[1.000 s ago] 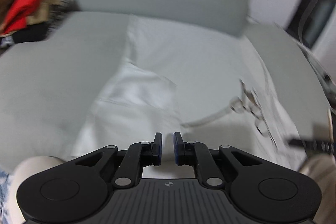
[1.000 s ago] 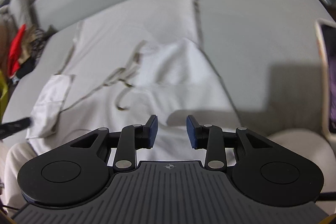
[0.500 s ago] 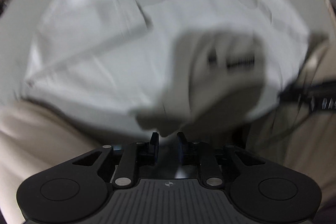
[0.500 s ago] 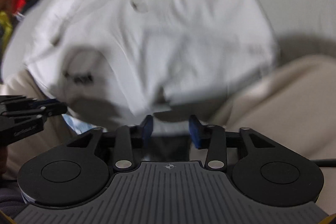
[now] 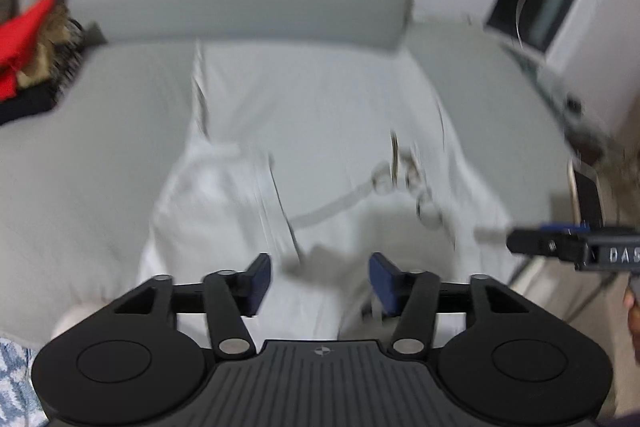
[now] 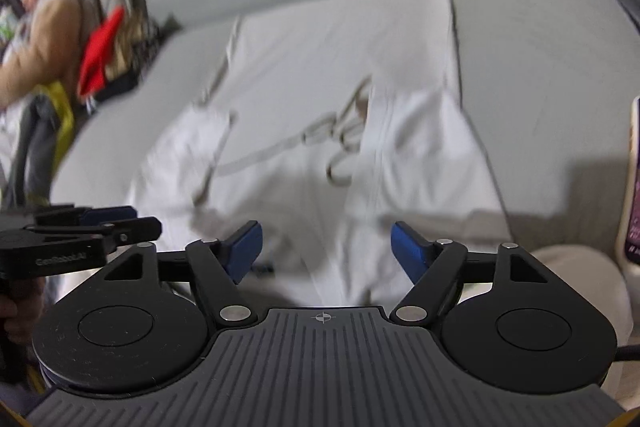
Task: Fold clothes
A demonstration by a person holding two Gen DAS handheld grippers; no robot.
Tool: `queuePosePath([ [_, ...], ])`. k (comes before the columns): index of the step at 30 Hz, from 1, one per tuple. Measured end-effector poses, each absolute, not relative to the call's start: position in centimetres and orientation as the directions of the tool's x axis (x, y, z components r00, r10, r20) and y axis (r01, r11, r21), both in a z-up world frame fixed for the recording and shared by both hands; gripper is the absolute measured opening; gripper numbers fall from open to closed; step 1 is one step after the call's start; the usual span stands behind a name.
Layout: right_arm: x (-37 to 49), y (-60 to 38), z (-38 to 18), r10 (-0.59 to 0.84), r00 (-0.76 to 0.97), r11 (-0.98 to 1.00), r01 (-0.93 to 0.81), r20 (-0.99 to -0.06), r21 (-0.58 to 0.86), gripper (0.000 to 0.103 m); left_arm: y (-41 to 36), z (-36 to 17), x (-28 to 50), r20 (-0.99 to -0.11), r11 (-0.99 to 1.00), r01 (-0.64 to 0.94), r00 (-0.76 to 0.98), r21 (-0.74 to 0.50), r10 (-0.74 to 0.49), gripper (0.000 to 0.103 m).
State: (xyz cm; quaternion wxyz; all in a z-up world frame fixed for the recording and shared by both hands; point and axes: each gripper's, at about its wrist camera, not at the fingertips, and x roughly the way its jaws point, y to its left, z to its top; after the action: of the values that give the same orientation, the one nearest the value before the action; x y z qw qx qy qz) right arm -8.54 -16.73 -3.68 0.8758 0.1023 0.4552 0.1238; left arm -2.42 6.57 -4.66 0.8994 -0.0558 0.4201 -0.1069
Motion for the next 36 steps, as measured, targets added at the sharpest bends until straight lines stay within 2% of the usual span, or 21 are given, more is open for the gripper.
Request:
queuePosePath([
  [2,-8.1,-17.2,-2.5,0.317,0.574,0.943,-0.108,-0.755,0.314,0.084,6.9,-3.3,-1.9,-0.713,0.971,0.12,0.661,-0.206,-0.233,0.065],
  [6,-6.7,-17.5,-0.7,0.315,0.594,0.941,-0.094,-0.74,0.325,0.085,7.5,-1.7,-1.2,-0.675,0.968,0.08,0.703,-0.238,-0.223,0.072],
  [10,-5.6,-17.1,0.3,0.301,0.612,0.945,-0.085,-0.732,0.316,0.087,7.8,-1.2,-1.2,-0.677,0.97,0.046,0.708,-0.238,-0.2,0.076],
  [15,-4.5,-16.8,0.8,0.296,0.61,0.949,-0.101,-0.735,0.298,0.087,8.6,-0.3,0.0,-0.676,0.969,0.035,0.711,-0.245,-0.196,0.077],
  [21,-2.2,-19.3,3.1,0.28,0.66,0.947,-0.071,-0.698,0.313,0.086,10.5,2.4,4.2,-0.657,0.969,0.041,0.729,-0.243,-0.195,0.077],
  [23,-0.3,-20.4,3.8,0.279,0.665,0.944,-0.059,-0.693,0.324,0.083,11.6,2.5,7.3,-0.673,0.965,0.041,0.709,-0.261,-0.212,0.072],
  [25,2.2,-21.5,4.1,0.267,0.667,0.945,-0.04,-0.696,0.324,0.077,12.8,1.7,11.2,-0.705,0.963,0.036,0.674,-0.266,-0.22,0.052],
  [27,5.2,-22.4,3.8,0.242,0.663,0.95,-0.012,-0.708,0.313,0.07,14.1,-0.1,15.3,-0.739,0.964,0.011,0.64,-0.267,-0.212,0.042],
  [32,13.9,-25.2,0.1,0.248,0.621,0.93,0.062,-0.744,0.361,0.064,17.8,-6.6,24.5,-0.765,0.944,-0.115,0.62,-0.308,-0.174,0.044],
  [36,20.9,-26.8,-5.3,0.231,0.581,0.926,0.116,-0.781,0.36,0.059,19.5,-10.8,30.2,-0.758,0.923,-0.149,0.624,-0.354,-0.19,0.052],
])
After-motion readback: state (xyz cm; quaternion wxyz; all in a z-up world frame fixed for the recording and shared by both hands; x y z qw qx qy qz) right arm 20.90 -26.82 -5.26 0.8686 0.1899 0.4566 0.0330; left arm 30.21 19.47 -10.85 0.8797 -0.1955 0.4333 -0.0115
